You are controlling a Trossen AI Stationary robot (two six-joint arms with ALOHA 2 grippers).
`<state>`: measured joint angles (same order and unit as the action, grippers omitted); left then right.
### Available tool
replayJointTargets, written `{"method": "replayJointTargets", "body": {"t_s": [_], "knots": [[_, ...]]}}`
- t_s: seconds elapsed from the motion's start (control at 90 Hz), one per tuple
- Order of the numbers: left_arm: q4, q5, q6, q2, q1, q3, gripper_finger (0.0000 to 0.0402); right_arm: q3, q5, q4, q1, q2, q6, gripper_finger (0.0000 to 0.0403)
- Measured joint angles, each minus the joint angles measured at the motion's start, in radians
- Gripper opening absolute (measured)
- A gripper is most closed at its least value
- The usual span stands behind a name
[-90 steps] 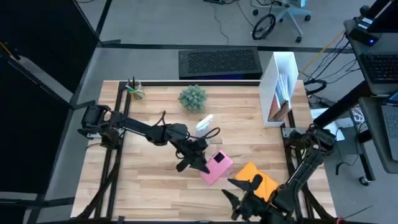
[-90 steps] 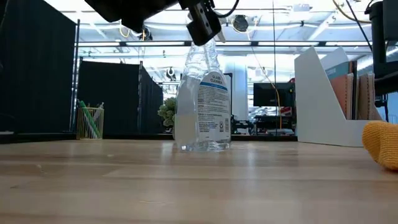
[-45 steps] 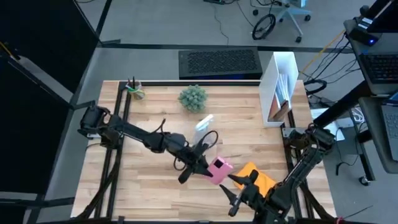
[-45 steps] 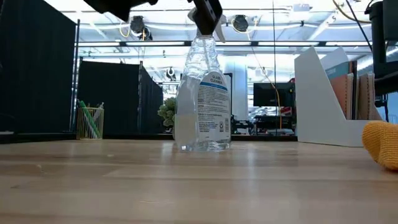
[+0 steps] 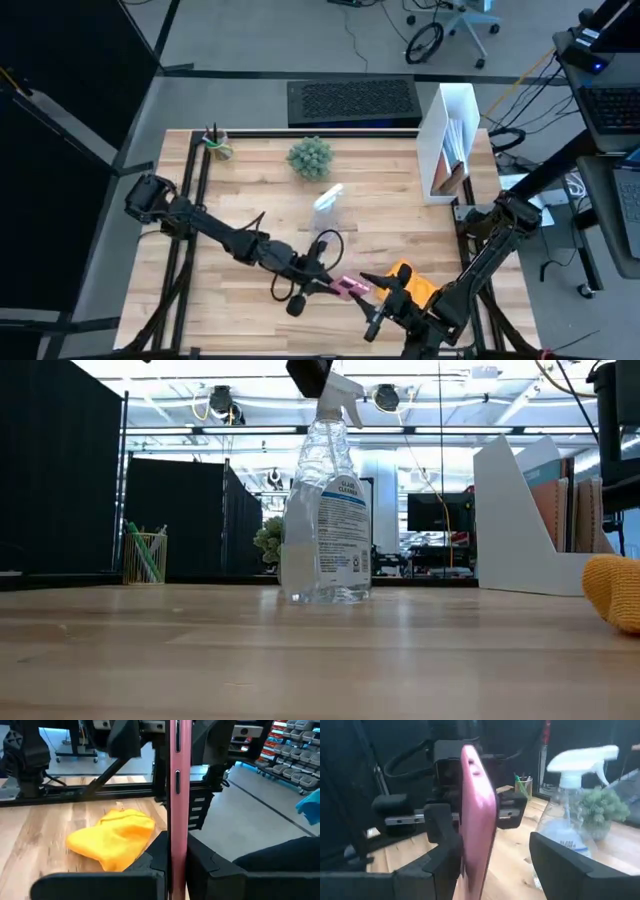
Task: Apply microfiber cloth
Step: Spray the back of the pink phone with the white spray bottle
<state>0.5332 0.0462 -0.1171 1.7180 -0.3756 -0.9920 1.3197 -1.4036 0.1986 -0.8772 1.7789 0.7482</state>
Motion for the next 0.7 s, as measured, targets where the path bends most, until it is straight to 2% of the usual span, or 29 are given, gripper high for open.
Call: {"method": "replayJointTargets", "body": {"t_s": [0.056,0.167,0.256,0.5,0.7], "knots": [[-0.001,0.000,0.000,0.000,0.000,0.000,0.0015,0.000,0.016,-0.053,0.000,-0.011,-0.108,0.0210],[0.006,0.000,0.000,0.000,0.000,0.000,0.0015,0.000,0.130,-0.174,0.013,-0.029,-0.315,0.0210],[0.021,0.001,0.000,0.000,0.000,0.000,0.0015,0.000,0.173,-0.261,0.032,-0.031,-0.423,0.0210],[0.033,0.001,-0.004,0.000,-0.006,0.000,0.0015,0.000,0.186,-0.291,0.047,-0.044,-0.538,0.0202],[0.035,0.004,0.002,0.000,-0.006,0.000,0.0015,0.002,0.205,-0.274,0.028,-0.108,-0.554,0.0129]]}}
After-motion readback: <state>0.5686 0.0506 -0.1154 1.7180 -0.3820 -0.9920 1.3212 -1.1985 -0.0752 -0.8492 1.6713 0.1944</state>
